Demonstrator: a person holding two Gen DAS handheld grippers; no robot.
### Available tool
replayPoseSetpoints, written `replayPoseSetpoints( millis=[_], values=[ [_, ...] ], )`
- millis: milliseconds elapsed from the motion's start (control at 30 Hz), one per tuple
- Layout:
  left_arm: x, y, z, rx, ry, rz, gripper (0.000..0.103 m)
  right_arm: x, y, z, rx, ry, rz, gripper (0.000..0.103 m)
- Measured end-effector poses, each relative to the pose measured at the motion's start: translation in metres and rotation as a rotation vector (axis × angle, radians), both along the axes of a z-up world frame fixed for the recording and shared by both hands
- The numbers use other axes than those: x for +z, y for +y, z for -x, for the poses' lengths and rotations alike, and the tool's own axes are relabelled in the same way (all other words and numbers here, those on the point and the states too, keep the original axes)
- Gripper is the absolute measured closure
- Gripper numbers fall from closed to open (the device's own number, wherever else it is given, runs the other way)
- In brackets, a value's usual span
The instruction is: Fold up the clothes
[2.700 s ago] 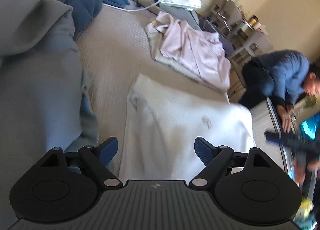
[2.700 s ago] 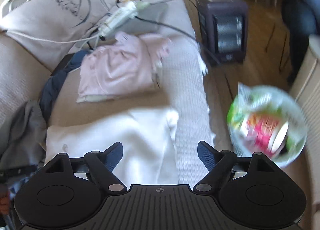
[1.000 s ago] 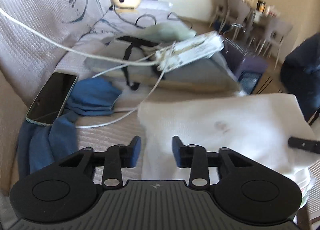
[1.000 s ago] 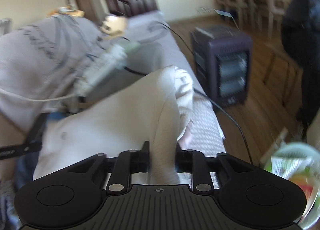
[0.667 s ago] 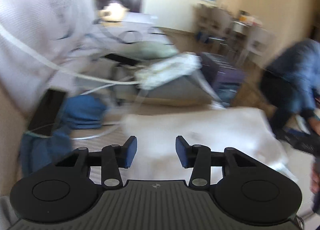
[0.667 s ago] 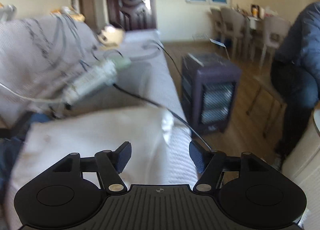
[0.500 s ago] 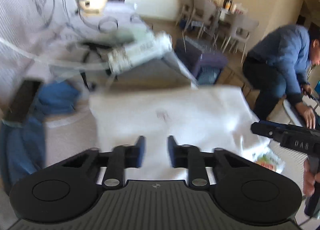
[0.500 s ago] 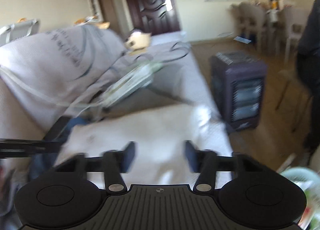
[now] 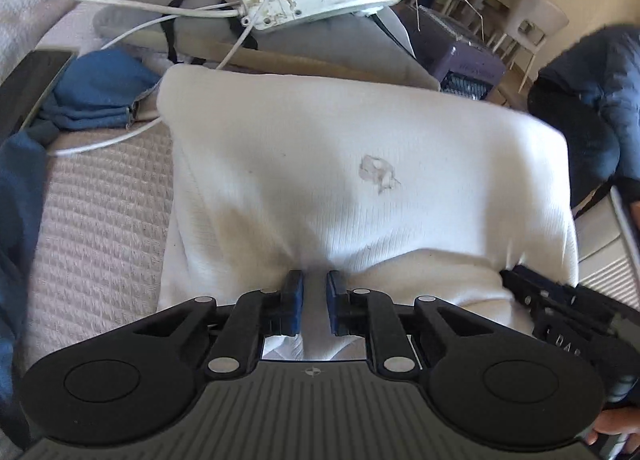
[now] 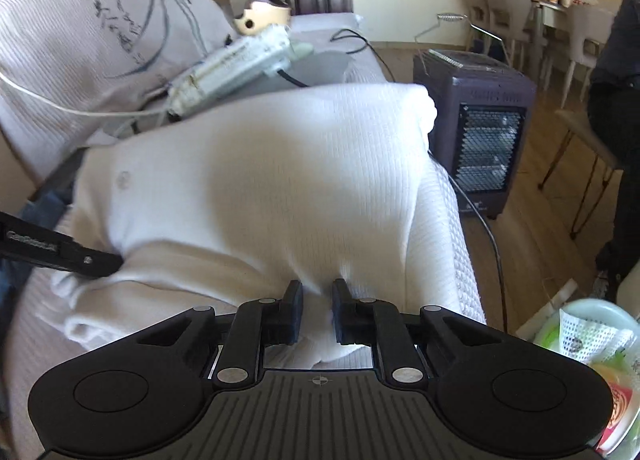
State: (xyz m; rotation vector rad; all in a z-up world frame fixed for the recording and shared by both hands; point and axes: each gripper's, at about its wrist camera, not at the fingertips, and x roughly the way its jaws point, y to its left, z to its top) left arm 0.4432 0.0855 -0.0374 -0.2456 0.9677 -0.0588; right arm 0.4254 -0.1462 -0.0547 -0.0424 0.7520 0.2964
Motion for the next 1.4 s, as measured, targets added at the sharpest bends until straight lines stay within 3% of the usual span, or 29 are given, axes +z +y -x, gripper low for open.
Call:
replayPoseSetpoints(
  millis=[133,233,400,533,600,667,733,867,1033,1167,1267,1400],
  values=[
    [0.012,-0.008,0.004,0.039,0.036,-0.038,0.088,0.002,0.014,0.004,0.039,-0.019,0.106,0.085],
    [0.038,-0.01,0.028,0.071,0.022,-0.043,0.059,0.025,0.007,0.015,0.07,0.008,0.114,0.082],
    [0.069,-0.011,0.114,0.082,-0.027,0.019,0.042,0.046,0.002,0.083,0.133,-0.013,-0.011,0.062],
    [0.073,-0.007,0.189,0.119,-0.024,0.052,0.041,0.054,0.008,0.146,0.206,-0.031,-0.08,0.054],
    [0.075,-0.004,0.224,0.131,-0.038,0.034,0.039,0.058,0.011,0.177,0.243,-0.04,-0.115,0.042],
    [0.077,-0.005,0.255,0.141,-0.048,0.004,0.039,0.061,0.014,0.208,0.279,-0.05,-0.15,0.039],
    [0.083,-0.006,0.279,0.141,-0.056,-0.015,0.039,0.061,0.022,0.229,0.325,-0.045,-0.12,0.038],
    [0.112,-0.013,0.336,0.111,-0.192,-0.014,0.027,0.069,0.022,0.255,0.325,-0.024,-0.065,0.032],
    [0.13,-0.011,0.406,0.141,-0.343,-0.026,0.02,0.09,0.009,0.275,0.195,0.021,-0.135,0.027],
    [0.131,-0.018,0.43,0.127,-0.371,-0.121,0.02,0.107,0.003,0.304,0.085,-0.016,-0.106,0.024],
    [0.132,-0.027,0.436,0.089,-0.378,-0.189,0.02,0.12,0.001,0.325,0.087,-0.084,-0.104,0.018],
    [0.133,-0.023,0.437,0.065,-0.385,-0.148,0.016,0.125,0.002,0.334,0.08,-0.093,-0.05,0.014]
  ],
)
